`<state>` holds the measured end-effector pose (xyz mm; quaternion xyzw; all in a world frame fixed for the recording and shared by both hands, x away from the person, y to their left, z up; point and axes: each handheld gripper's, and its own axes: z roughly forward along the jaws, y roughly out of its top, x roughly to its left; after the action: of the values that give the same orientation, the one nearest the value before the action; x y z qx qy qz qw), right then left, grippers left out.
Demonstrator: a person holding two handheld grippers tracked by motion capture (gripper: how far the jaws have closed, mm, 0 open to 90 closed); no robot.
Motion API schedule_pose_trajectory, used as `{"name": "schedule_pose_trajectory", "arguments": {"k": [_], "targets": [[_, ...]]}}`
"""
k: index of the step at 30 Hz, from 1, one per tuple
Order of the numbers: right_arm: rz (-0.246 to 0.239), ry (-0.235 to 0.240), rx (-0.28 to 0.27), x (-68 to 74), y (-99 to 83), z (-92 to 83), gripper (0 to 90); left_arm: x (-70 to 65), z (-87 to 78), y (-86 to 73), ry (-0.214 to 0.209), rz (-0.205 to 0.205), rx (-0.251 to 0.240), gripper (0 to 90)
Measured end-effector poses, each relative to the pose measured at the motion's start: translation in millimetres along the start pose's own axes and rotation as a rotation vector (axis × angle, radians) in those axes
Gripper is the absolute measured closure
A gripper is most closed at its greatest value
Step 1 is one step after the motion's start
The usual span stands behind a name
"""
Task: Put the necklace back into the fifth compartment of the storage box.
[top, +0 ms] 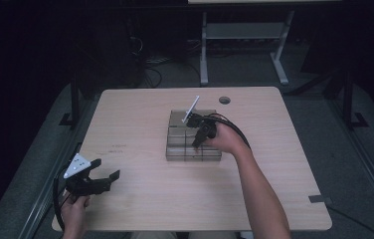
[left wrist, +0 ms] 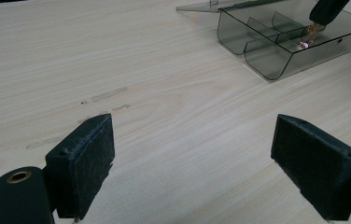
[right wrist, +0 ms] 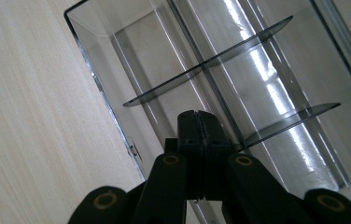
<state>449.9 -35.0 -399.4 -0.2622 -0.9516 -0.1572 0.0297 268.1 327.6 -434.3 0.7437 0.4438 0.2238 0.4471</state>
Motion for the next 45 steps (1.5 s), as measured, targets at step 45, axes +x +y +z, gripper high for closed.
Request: {"name": "schedule_pose_trajectory", "arguments": {"k": [45], "targets": [[0.032, 0.030, 0.030, -6.5, -4.8, 26.2, 88.7, -1.2, 0.7, 0.3, -0.004, 0.009, 0.004, 13.1]]}}
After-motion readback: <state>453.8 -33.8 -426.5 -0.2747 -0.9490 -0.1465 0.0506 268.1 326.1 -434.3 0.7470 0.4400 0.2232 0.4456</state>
